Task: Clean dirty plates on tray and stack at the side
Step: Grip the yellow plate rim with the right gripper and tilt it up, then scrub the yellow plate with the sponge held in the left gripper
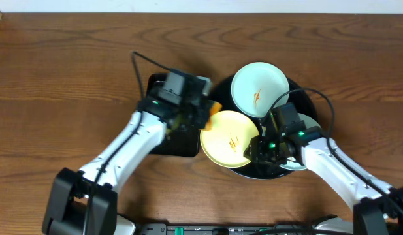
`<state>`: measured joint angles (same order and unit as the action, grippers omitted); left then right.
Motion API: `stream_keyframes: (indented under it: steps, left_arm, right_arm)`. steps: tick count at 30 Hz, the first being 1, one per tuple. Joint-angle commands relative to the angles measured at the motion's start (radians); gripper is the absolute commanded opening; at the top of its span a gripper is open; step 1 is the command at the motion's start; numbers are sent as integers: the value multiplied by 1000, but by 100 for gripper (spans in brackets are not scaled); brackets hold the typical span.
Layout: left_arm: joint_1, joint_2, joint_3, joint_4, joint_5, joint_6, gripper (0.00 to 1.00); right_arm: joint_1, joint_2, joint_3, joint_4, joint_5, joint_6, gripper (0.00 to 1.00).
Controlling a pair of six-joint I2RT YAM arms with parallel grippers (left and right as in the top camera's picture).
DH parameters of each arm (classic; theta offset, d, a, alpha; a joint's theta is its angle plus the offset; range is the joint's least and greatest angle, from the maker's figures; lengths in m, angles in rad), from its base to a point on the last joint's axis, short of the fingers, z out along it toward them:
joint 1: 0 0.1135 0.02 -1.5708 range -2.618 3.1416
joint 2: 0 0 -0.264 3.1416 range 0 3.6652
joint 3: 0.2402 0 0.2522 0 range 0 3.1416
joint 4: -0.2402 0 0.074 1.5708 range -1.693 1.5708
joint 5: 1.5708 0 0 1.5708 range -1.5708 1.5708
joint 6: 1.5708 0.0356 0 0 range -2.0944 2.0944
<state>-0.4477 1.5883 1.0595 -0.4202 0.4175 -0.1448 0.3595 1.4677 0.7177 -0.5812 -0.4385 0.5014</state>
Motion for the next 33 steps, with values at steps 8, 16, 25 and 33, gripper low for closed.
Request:
stream_keyframes:
  steps: [8,16,25,33]
  left_arm:
    - [-245,53,13,106,-72,-117,8]
    - [-298,153,13,120,-90,-241,8]
    - [-300,241,12,130,-89,-408,8]
    - [-298,254,11,83,-228,-410,11]
  right_arm:
    - [43,63,-6,3,55,165,36]
    - [43,63,-6,6,76,167,9]
    - [43,63,-6,10,75,167,3]
    - [43,63,-6,9,75,167,1]
